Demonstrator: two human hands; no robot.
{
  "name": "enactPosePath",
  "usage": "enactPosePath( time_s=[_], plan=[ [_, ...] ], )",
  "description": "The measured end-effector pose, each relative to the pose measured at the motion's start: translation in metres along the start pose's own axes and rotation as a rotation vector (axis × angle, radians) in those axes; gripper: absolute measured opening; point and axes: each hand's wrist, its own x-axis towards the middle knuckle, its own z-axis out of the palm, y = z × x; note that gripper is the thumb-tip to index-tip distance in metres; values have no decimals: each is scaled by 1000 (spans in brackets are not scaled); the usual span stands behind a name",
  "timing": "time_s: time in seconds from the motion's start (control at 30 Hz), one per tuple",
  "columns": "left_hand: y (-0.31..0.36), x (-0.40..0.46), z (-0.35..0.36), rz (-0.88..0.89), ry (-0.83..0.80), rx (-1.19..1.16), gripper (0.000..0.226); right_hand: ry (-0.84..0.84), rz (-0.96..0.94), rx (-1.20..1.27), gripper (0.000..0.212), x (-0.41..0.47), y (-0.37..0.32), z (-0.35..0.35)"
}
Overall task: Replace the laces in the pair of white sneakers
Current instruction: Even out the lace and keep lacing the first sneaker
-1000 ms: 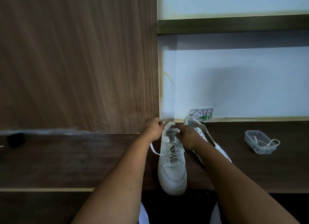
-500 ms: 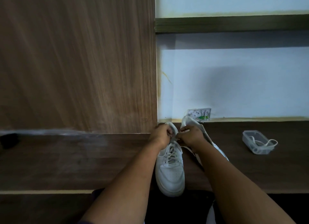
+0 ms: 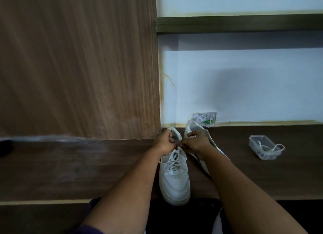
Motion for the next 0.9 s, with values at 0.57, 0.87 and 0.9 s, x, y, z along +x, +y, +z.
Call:
enactPosePath(
  time_s=[0.57,0.87,0.9],
  plan=[
    [-3,0,-3,-38,20,-234,33,-77,-14,0,19,7,5,-5],
    [-1,-4,-4,-48,-9,-296,32,-7,-128,-354,38,12,6,-7],
    [-1,-4,-4,-49,-8,-286,32,-1,-140,-373,39,14,8,-7]
  ],
)
